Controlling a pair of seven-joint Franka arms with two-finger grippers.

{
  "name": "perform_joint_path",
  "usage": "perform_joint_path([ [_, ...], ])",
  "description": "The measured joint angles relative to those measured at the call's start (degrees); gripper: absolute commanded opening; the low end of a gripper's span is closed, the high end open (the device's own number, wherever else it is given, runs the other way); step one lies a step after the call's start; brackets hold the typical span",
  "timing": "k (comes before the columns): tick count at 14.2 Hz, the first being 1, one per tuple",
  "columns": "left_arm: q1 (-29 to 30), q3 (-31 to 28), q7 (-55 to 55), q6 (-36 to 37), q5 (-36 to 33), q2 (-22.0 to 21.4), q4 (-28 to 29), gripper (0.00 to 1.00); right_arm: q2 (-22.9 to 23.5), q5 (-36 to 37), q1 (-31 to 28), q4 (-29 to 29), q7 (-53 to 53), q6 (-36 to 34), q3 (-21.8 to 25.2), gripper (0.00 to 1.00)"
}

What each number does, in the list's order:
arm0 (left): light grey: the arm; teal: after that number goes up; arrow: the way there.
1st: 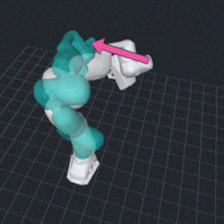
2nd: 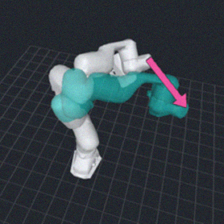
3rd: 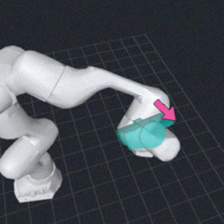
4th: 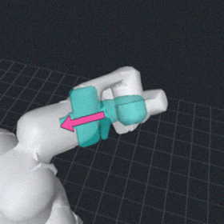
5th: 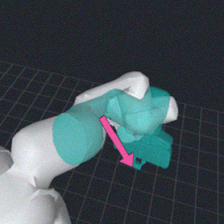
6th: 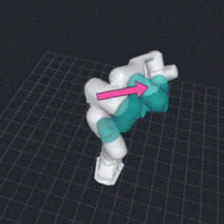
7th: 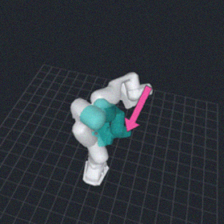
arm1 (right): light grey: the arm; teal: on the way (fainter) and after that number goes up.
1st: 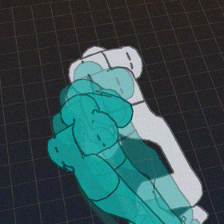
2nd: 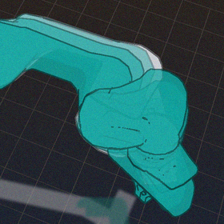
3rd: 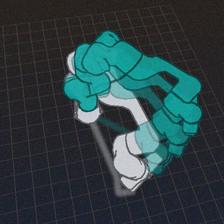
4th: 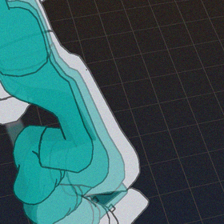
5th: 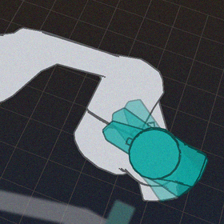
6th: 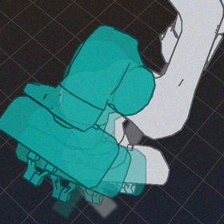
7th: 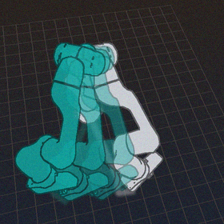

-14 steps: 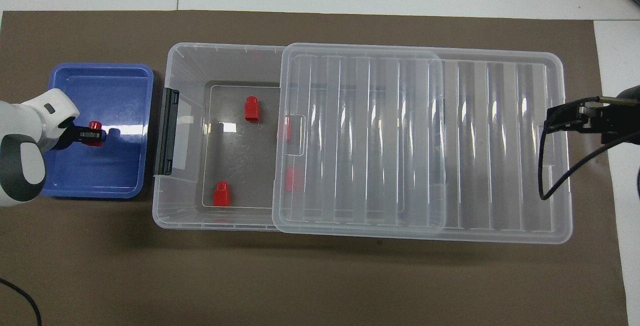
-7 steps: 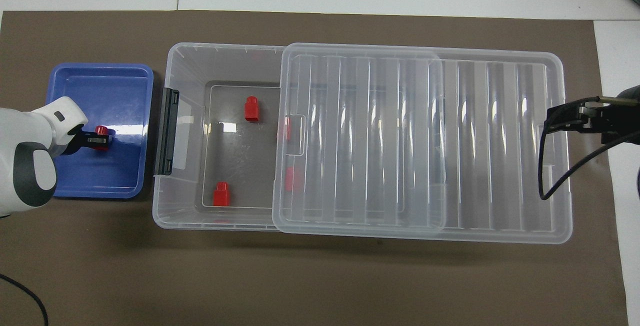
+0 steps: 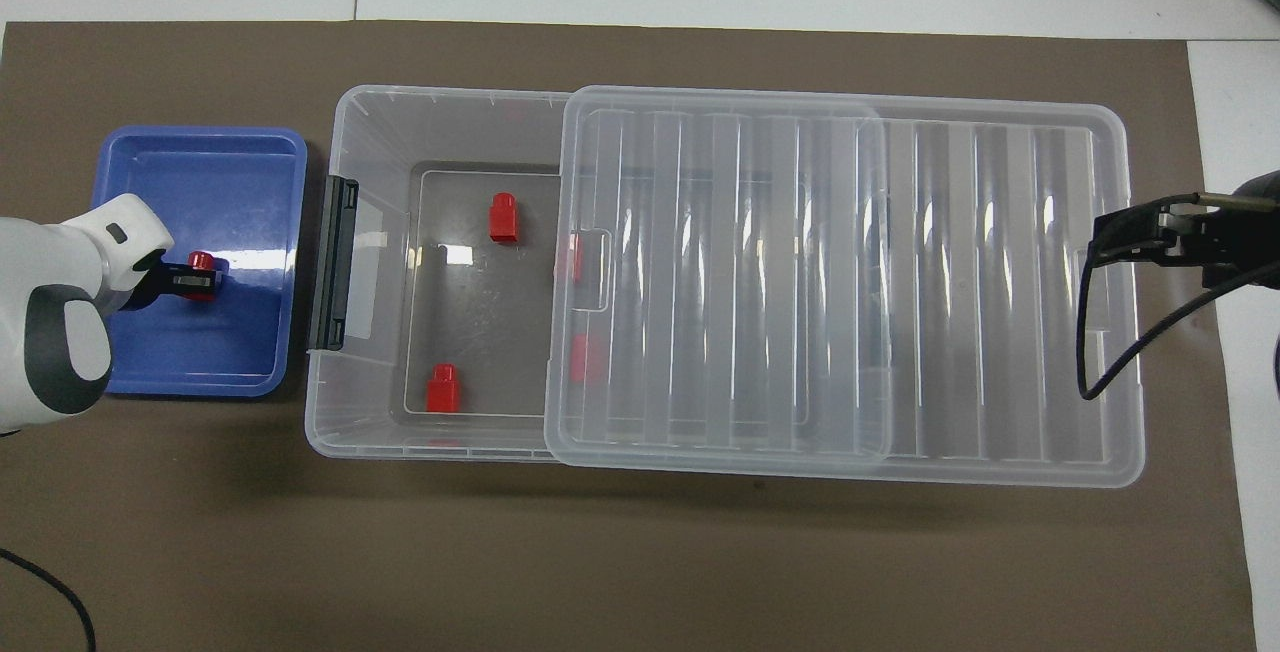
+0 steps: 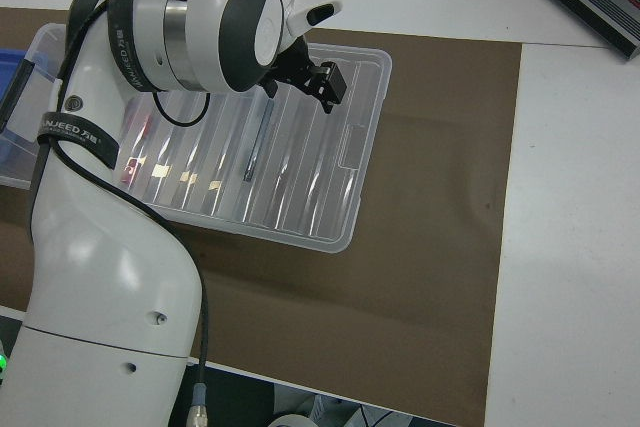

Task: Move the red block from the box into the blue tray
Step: 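Lower the red block into the blue tray and open the left gripper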

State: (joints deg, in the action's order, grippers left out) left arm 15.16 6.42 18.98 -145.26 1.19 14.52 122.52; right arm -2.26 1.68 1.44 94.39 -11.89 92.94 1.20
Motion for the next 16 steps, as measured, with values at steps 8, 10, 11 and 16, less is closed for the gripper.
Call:
perform_joint_path([
  [8, 0.09, 0.0, 0.14, 0.05, 0.01, -0.01, -0.14, 0.54, 0.0, 0.0, 0.0, 0.0, 0.0, 0.0, 0.0, 1.0],
  [10, 0.09, 0.0, 0.14, 1.15, 0.02, -0.1, -0.79, 0.54, 0.0, 0.0, 0.0, 0.0, 0.0, 0.0, 0.0, 1.0],
  [11, 0.09, 0.0, 0.15, 2.46, 0.02, -0.24, -1.5, 0.54, 0.0, 0.0, 0.0, 0.0, 0.0, 0.0, 0.0, 1.0],
  [16, 0.09, 0.01, 0.12, 12.82, 0.09, -3.26, -6.61, 0.64, 0.0, 0.0, 0.0, 0.0, 0.0, 0.0, 0.0, 1.0],
])
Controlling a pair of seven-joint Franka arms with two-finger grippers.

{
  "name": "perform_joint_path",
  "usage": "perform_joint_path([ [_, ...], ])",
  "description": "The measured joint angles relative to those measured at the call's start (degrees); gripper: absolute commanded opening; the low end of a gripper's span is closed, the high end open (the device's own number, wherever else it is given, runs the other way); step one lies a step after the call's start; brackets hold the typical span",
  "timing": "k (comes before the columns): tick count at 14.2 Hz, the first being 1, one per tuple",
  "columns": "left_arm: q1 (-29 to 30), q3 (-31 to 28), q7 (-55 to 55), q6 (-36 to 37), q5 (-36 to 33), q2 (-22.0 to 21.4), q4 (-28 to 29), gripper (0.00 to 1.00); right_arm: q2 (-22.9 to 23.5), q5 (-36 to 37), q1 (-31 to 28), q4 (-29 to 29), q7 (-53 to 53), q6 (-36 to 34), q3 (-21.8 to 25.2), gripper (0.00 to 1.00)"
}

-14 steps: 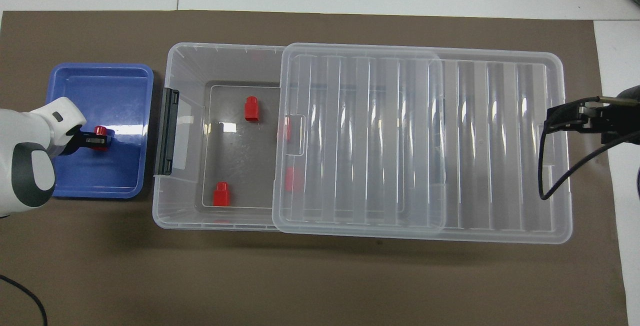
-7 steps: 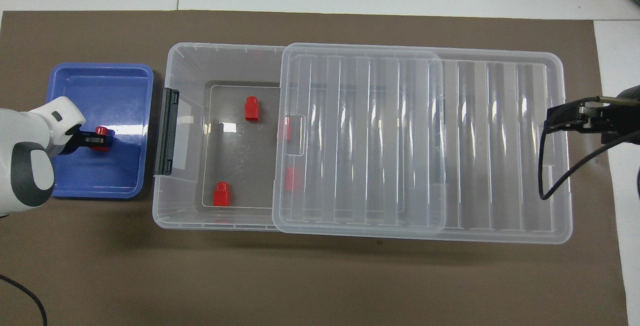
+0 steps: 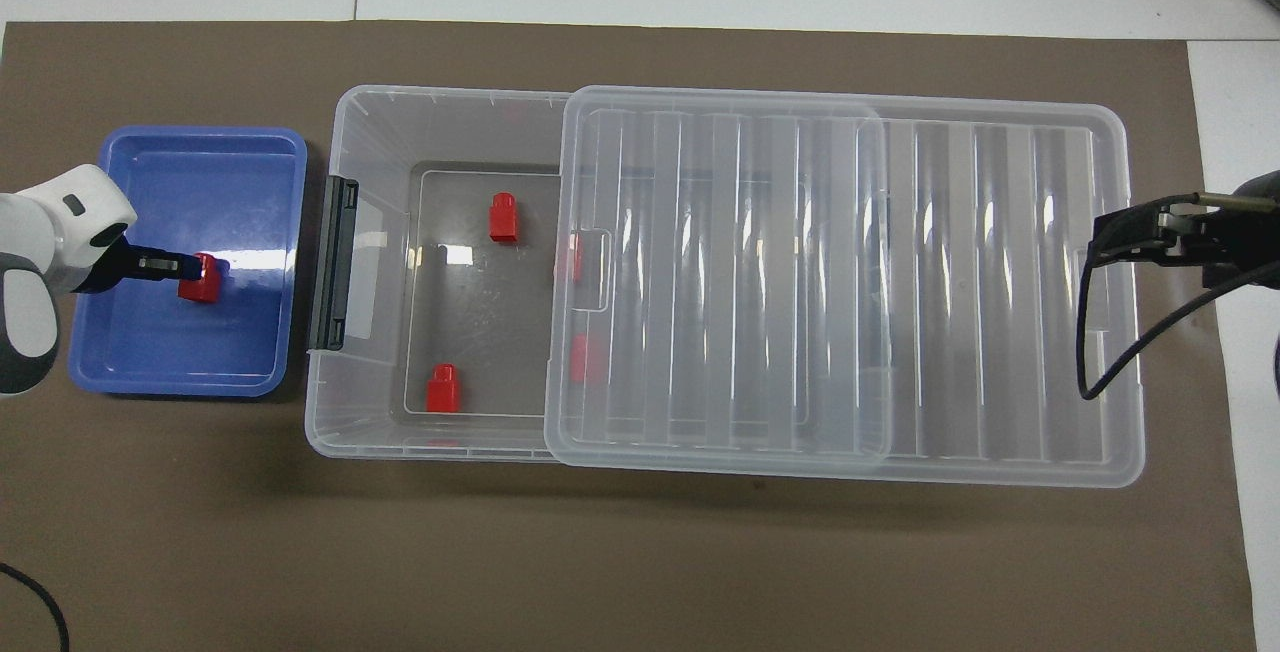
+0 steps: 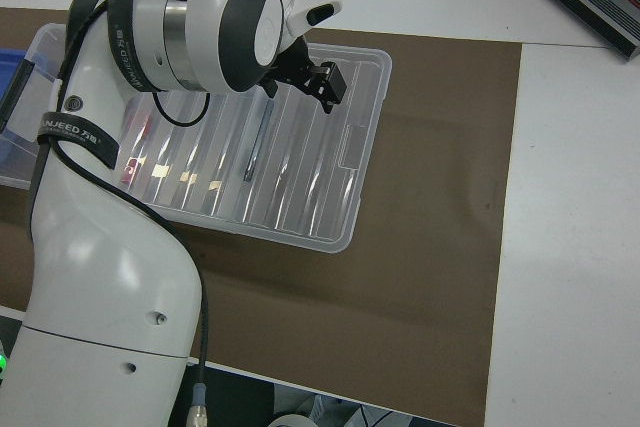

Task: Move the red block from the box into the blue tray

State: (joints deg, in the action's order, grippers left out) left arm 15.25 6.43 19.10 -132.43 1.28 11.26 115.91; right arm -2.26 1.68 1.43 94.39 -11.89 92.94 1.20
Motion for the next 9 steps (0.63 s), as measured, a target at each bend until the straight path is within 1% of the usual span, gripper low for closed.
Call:
perform_joint_path([
  [1, 0.0, 0.0, -0.11, 2.85, 0.03, -1.21, -1.08, 0.69, 0.0, 0.0, 0.0, 0.0, 0.0, 0.0, 0.0, 1.0],
  [2, 0.0, 0.02, -0.43, 5.98, 0.08, -2.54, -2.28, 0.77, 0.0, 0.0, 0.0, 0.0, 0.0, 0.0, 0.0, 1.0],
  [3, 0.0, 0.07, -1.09, 9.43, 0.12, -3.88, -3.73, 0.9, 0.0, 0.0, 0.0, 0.0, 0.0, 0.0, 0.0, 1.0],
  [4, 0.0, 0.17, -1.57, 13.06, 0.14, -5.18, -5.44, 1.0, 0.0, 0.0, 0.0, 0.0, 0.0, 0.0, 0.0, 1.0],
  [7, -0.01, 0.45, -2.05, 22.41, 0.15, -8.7, -11.41, 1.0, 0.0, 0.0, 0.0, 0.0, 0.0, 0.0, 0.0, 1.0],
  [9, -0.04, 0.69, -2.09, 24.82, 0.15, -11.73, -13.51, 1.0, 0.0, 0.0, 0.0, 0.0, 0.0, 0.0, 0.0, 1.0],
])
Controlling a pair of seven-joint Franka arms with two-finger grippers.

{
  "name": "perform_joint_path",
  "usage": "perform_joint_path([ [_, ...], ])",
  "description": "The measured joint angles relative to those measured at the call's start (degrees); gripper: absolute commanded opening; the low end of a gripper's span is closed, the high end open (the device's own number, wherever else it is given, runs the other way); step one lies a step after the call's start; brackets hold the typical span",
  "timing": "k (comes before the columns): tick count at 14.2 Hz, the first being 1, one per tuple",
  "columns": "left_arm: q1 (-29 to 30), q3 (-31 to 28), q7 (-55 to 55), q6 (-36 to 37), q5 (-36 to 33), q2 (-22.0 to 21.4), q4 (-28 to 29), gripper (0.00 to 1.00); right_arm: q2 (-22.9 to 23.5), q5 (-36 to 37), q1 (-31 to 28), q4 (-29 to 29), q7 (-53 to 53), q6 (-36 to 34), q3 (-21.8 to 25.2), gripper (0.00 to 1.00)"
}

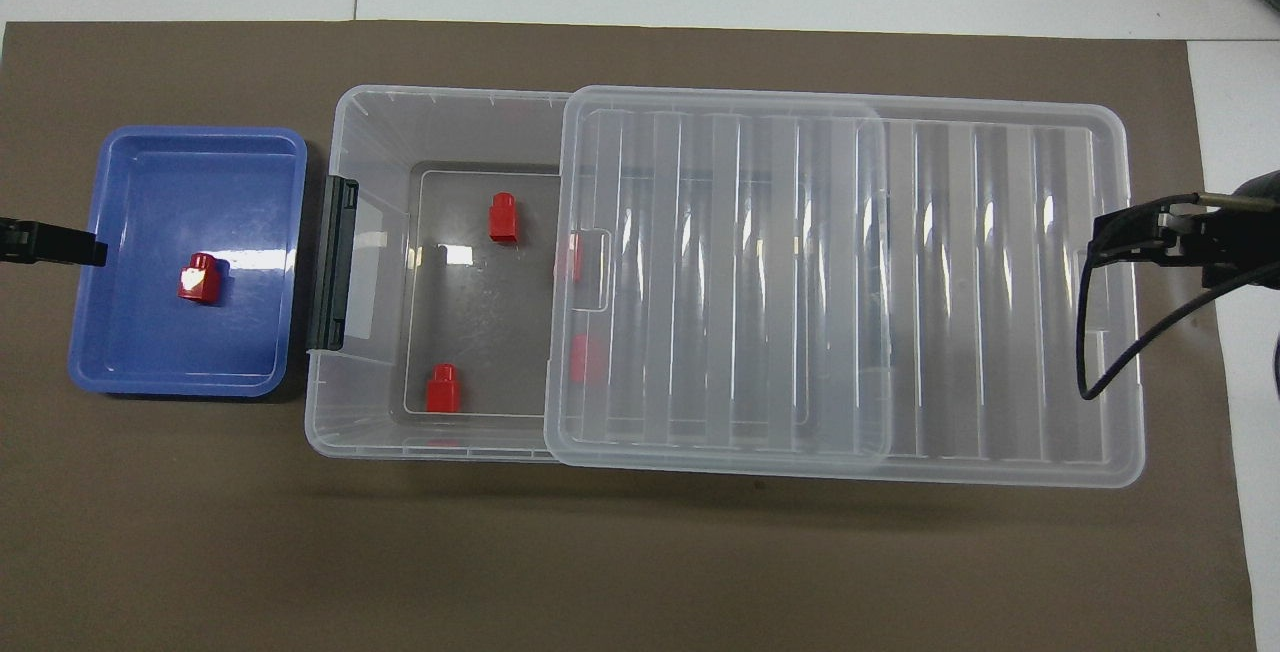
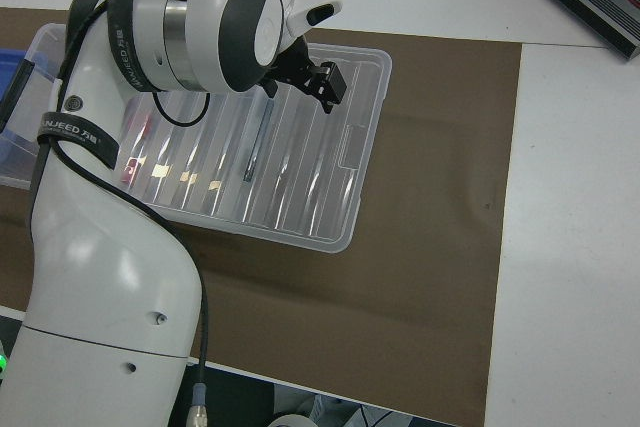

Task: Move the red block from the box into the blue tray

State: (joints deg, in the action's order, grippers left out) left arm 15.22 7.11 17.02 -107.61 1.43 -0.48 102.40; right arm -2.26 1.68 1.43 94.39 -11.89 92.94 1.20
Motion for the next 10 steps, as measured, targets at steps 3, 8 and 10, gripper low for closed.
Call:
perform_joint_path([
  [3, -0.22, 0.57, 0.0, 0.65, 0.0, -3.24, -0.05, 1.0, 0.0, 0.0, 0.0, 0.0, 0.0, 0.0, 0.0, 1.0],
  [8, -0.74, 0.64, 0.0, 4.94, -0.18, -3.33, -2.38, 1.0, 0.0, 0.0, 0.0, 0.0, 0.0, 0.0, 0.0, 1.0],
  [10, -0.85, 1.63, 0.01, 15.35, -1.65, -3.39, -8.69, 1.0, 0.0, 0.0, -0.03, 0.0, 0.0, 0.0, 0.02, 1.0],
])
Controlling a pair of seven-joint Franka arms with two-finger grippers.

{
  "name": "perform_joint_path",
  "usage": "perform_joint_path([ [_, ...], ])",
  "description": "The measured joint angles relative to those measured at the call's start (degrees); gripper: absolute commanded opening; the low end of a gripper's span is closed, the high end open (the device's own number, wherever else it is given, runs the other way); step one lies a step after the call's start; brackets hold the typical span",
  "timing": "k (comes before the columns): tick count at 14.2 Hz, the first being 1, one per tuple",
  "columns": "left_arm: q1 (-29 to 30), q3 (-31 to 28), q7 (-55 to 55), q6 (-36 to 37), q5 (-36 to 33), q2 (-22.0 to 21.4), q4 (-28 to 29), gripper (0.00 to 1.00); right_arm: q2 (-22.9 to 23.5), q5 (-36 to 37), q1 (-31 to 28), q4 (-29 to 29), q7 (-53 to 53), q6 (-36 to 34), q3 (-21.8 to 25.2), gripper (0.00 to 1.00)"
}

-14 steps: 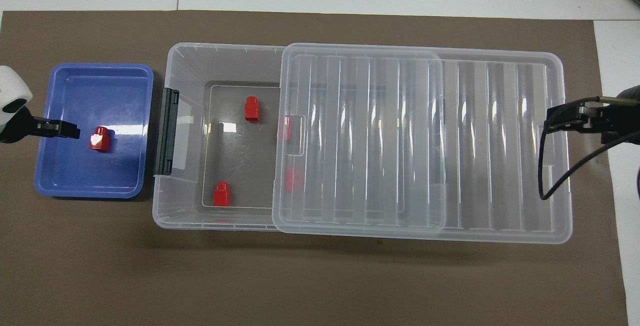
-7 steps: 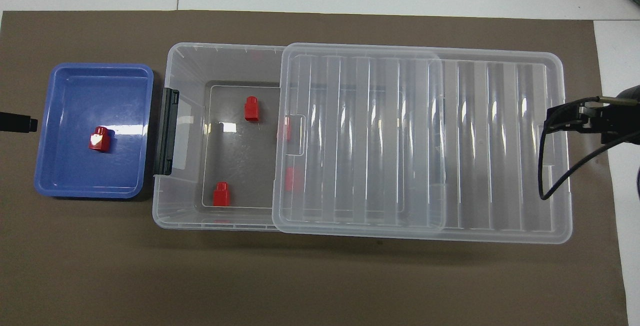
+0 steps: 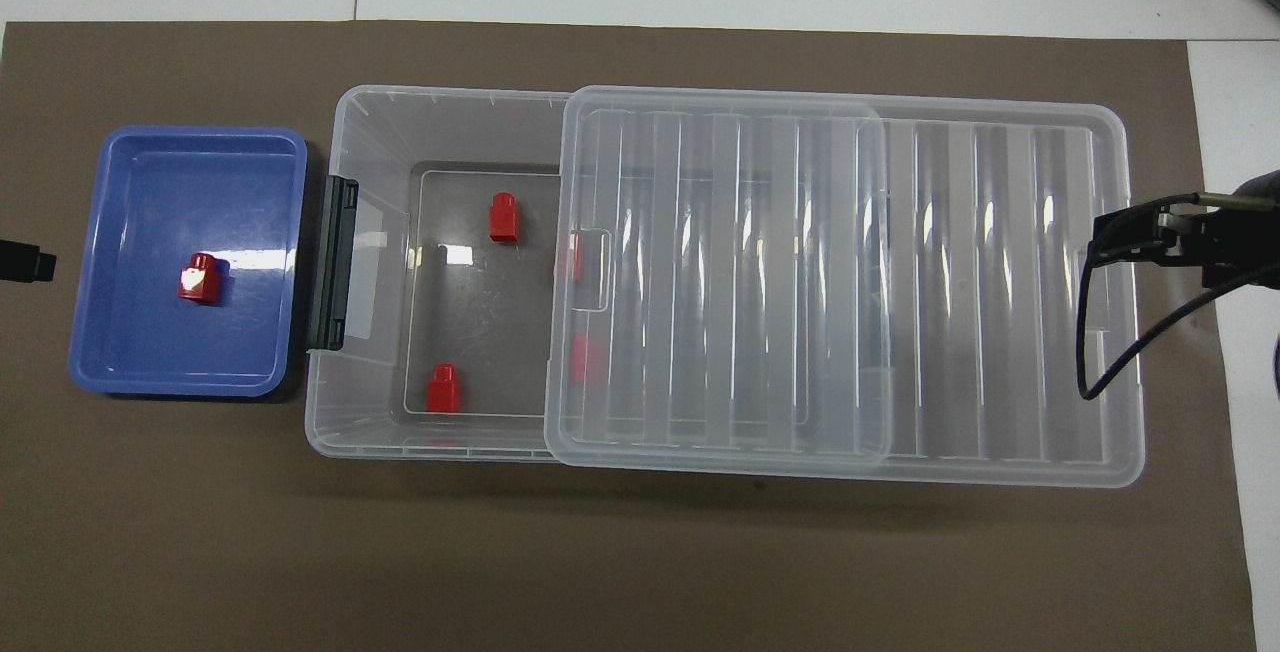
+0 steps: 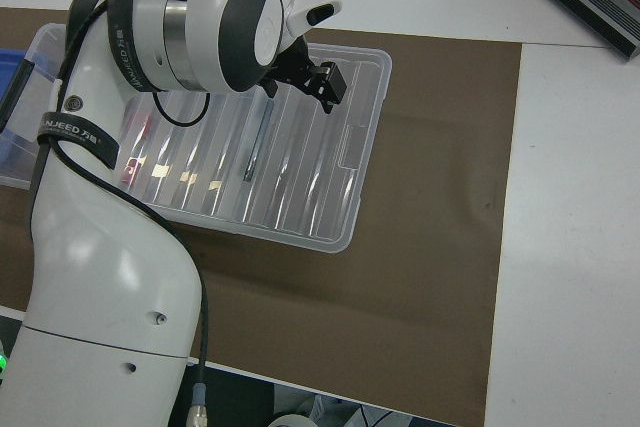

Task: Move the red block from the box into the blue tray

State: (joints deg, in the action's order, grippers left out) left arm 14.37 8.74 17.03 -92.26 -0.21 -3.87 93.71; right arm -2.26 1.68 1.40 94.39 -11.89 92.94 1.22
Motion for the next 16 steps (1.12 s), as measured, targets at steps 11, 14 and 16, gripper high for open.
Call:
perform_joint_path([
  [11, -18.52, -9.11, -13.16, 8.1, -1.82, 1.38, -3.64, 1.0, -0.07, 0.0, -10.48, 7.06, 0.24, 11.1, 1.08, 0.0],
  [14, -18.62, -9.15, -13.17, 8.39, -1.83, 1.35, -3.71, 1.0, 0.09, 0.0, -14.98, 10.75, 4.14, 15.74, 1.2, 0.0],
  [16, -18.63, -9.15, -13.2, 8.47, -1.83, 1.11, -3.79, 1.0, 0.69, 0.0, -17.87, 12.84, 8.46, 18.98, 1.29, 0.0],
])
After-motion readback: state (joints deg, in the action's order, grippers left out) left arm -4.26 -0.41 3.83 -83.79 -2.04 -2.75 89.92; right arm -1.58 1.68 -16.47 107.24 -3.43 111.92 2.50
